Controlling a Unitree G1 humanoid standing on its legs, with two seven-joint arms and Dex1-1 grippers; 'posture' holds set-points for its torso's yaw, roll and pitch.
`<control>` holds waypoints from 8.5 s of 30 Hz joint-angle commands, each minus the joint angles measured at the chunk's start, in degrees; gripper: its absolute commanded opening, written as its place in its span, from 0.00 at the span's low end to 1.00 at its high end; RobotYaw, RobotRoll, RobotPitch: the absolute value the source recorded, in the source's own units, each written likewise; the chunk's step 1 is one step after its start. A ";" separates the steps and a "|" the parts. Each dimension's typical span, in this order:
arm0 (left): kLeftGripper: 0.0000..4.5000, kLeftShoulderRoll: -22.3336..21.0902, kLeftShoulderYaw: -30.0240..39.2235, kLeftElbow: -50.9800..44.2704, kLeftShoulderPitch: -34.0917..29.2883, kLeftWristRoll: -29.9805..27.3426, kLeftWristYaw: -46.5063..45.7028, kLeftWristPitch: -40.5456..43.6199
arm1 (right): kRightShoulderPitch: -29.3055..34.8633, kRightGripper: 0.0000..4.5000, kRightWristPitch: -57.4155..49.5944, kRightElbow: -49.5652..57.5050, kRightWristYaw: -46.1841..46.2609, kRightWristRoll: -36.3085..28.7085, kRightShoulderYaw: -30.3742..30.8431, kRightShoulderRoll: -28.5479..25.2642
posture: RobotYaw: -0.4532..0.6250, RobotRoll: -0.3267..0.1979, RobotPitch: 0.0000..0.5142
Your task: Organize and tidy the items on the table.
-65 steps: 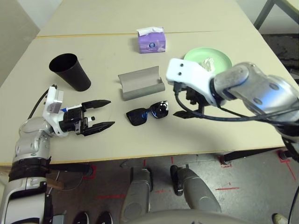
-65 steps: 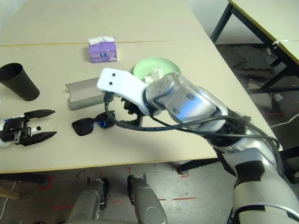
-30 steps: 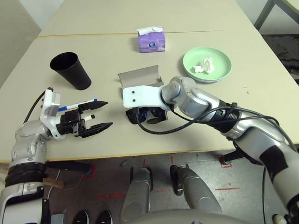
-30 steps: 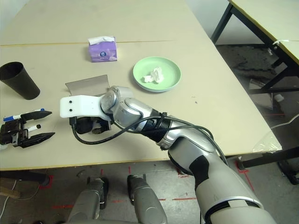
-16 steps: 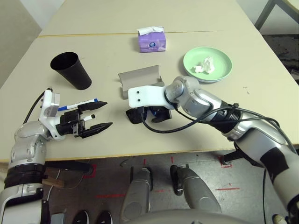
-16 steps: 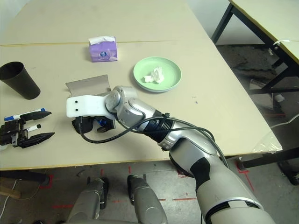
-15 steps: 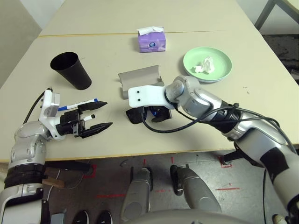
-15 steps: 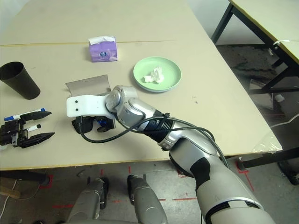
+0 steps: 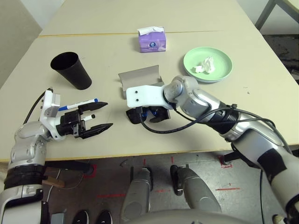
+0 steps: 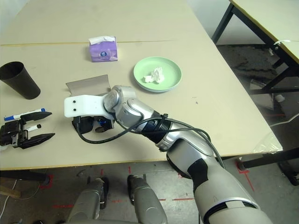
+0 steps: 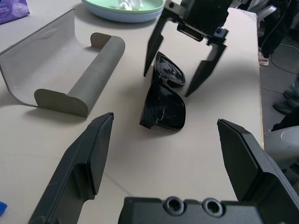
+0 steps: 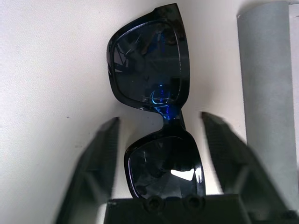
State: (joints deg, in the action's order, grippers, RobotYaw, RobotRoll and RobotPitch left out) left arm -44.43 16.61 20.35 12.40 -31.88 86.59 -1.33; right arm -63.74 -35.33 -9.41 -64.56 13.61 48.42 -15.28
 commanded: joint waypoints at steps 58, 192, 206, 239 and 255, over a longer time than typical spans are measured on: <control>1.00 -0.08 6.57 -6.21 -8.08 -2.69 -6.64 0.66 | -25.74 0.03 39.47 -60.51 15.60 11.99 -13.31 16.92 | 0.52 0.62 0.46; 0.01 14.63 -12.35 33.31 36.12 24.04 -36.54 -0.12 | 53.72 1.00 27.70 21.47 -2.88 -46.13 -58.19 -19.90 | 0.23 0.62 0.36; 0.01 11.70 -14.84 25.13 29.78 24.30 -28.74 3.76 | 53.09 1.00 27.78 19.50 -3.58 -46.98 -58.12 -19.95 | 0.24 0.62 0.37; 0.01 2.52 -16.90 2.22 15.52 21.37 -16.69 13.92 | 57.82 1.00 29.22 13.40 -6.42 -44.17 -57.56 -22.92 | 0.28 0.62 0.39; 0.13 -10.83 -9.01 -17.39 6.14 6.15 -3.55 24.40 | 55.91 1.00 29.37 12.06 -7.10 -44.97 -56.09 -21.96 | 0.34 0.62 0.41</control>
State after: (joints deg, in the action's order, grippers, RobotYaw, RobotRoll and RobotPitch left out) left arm -53.51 6.15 5.56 19.73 -23.44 80.91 21.40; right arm -7.81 -5.85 2.76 -71.29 -31.36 -8.33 -37.33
